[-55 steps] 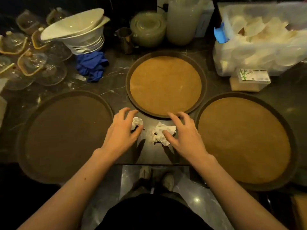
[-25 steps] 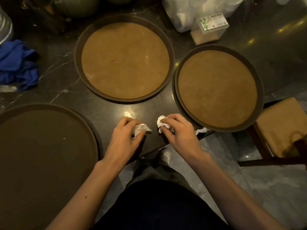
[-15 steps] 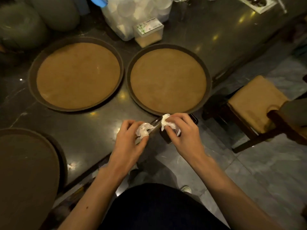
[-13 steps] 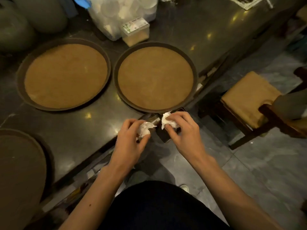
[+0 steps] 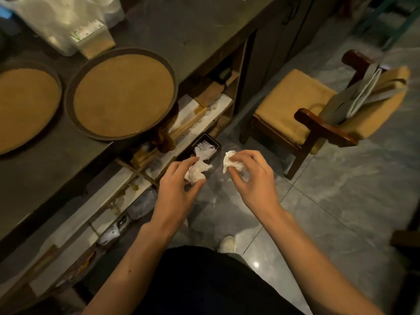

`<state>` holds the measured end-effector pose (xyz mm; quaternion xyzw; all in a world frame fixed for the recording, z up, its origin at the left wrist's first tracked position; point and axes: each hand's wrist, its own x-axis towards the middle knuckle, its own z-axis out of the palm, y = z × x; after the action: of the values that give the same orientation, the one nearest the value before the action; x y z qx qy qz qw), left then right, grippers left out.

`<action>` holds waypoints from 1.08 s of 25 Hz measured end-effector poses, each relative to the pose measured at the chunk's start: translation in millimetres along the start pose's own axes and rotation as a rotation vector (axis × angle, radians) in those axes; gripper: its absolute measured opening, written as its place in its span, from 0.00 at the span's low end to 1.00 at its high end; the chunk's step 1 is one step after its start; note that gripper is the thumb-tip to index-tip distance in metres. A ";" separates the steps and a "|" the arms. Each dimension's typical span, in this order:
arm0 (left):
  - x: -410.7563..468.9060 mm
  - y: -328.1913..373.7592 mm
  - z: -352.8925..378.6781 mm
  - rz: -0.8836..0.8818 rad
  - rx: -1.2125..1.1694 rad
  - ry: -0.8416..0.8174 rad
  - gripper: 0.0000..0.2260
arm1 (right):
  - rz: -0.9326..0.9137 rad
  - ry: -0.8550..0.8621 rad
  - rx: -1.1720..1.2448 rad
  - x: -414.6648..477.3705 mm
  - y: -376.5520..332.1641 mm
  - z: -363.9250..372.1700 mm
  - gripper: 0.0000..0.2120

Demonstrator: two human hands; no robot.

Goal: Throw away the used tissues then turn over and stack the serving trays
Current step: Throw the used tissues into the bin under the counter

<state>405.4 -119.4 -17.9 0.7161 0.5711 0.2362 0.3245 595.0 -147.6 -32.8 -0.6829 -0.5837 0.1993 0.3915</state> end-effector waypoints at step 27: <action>160.0 -52.7 107.8 -0.409 -0.010 -0.019 0.15 | 0.141 -0.407 0.074 162.7 148.5 68.4 0.09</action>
<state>484.6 22.2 -134.8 0.5859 0.7003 0.1614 0.3745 679.3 26.4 -158.6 -0.6530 -0.5936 0.3813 0.2755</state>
